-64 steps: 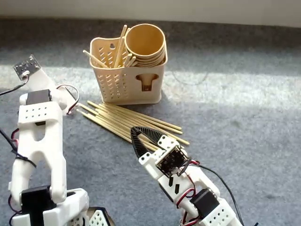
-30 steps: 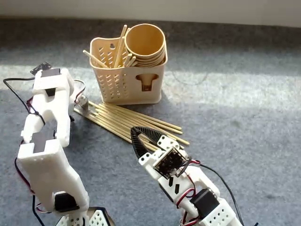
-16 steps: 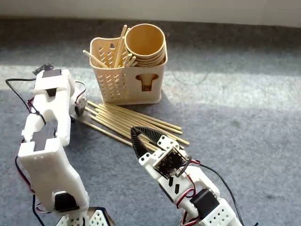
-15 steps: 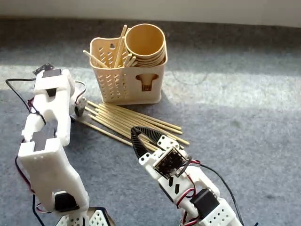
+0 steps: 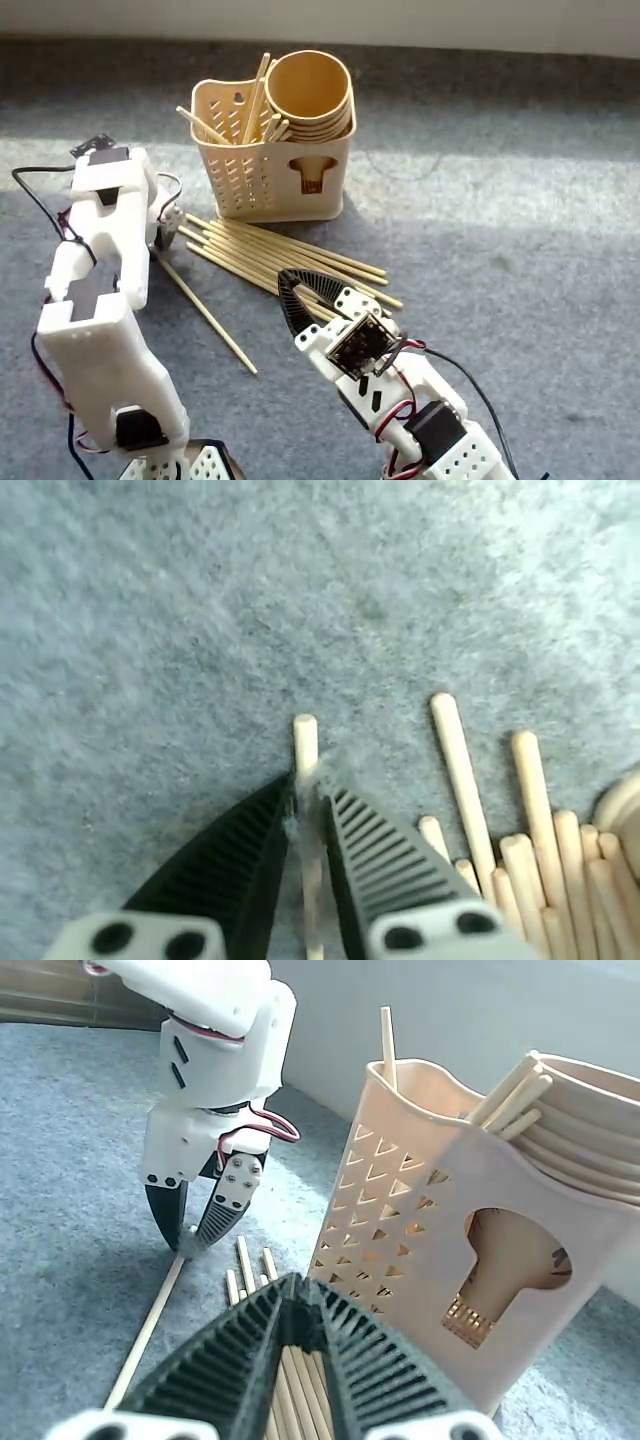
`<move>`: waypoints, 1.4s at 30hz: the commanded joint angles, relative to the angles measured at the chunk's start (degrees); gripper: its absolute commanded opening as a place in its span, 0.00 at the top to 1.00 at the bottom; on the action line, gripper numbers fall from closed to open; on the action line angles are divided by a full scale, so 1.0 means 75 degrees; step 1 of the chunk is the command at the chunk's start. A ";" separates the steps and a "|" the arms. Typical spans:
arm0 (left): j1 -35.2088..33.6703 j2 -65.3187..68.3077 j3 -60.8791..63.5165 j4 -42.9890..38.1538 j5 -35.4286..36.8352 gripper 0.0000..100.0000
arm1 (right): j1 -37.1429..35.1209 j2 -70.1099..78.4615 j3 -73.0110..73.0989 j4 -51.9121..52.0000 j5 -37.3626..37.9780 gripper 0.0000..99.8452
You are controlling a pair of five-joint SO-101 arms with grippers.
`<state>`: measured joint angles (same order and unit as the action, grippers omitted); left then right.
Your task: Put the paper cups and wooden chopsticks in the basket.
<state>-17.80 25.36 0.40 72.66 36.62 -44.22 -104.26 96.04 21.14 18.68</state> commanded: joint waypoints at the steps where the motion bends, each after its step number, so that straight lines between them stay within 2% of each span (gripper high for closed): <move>1: -0.0217 -0.0182 -0.0322 0.0070 -0.0094 1.00 | -0.0076 -0.0076 0.0709 0.0041 0.0082 0.99; 5: -0.0510 -0.0639 -0.0299 0.0141 -0.0094 1.00 | -0.0076 -0.0076 0.0709 0.0041 0.0082 0.99; 10: -0.0451 -0.1506 -0.0264 0.0774 -0.0094 1.00 | -0.0076 -0.0076 0.0709 0.0053 0.0059 0.99; 21: -0.0451 -0.3358 -0.0486 0.0926 -0.0059 1.00 | -0.0076 -0.0076 0.0709 0.0053 0.0047 0.99; 42: -0.0428 -0.6277 -0.2526 0.0879 -0.0059 1.00 | -0.0076 -0.0076 0.0709 0.0193 0.0059 0.99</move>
<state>-21.14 -18.51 -14.46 79.43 36.26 -44.22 -104.26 96.04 22.37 18.68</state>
